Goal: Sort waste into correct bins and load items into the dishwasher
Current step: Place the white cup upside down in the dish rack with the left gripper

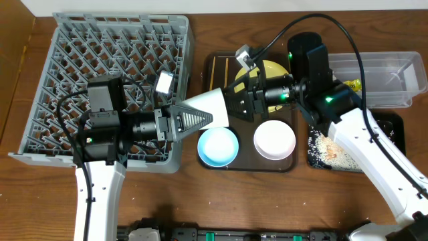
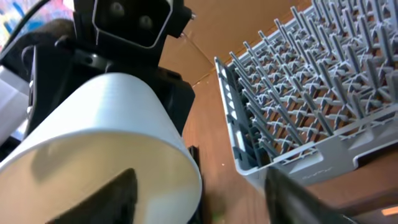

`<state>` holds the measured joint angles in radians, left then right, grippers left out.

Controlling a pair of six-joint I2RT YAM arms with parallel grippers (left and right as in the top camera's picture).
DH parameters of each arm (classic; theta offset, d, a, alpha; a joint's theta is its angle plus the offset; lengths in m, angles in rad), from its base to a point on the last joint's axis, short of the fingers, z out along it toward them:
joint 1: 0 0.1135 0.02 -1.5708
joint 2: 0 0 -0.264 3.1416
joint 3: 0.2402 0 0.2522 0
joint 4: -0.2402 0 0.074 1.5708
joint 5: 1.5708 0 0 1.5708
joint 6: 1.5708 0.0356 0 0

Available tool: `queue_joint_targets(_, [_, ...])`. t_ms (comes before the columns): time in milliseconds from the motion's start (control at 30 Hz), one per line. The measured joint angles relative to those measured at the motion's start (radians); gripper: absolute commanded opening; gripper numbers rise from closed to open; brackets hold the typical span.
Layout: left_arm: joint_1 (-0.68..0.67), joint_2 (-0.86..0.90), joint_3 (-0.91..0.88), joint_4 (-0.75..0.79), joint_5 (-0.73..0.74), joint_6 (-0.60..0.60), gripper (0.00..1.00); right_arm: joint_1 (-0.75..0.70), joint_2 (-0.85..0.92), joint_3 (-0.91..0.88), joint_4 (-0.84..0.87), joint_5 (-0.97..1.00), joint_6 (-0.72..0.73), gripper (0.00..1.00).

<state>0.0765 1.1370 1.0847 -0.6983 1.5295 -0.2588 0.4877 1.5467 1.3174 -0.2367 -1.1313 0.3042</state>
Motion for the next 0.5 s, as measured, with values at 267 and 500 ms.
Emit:
queue_joint_targets(267, [0.029, -0.030, 0.000, -0.032, -0.237, -0.007, 0.61, -0.124, -0.002, 0.000, -0.140, 0.038, -0.006, 0.74])
queue_joint_targets(500, [0.178, -0.137, 0.035, -0.208, -0.694, -0.030, 0.61, -0.105, -0.004, 0.002, -0.468, 0.329, -0.059, 0.77])
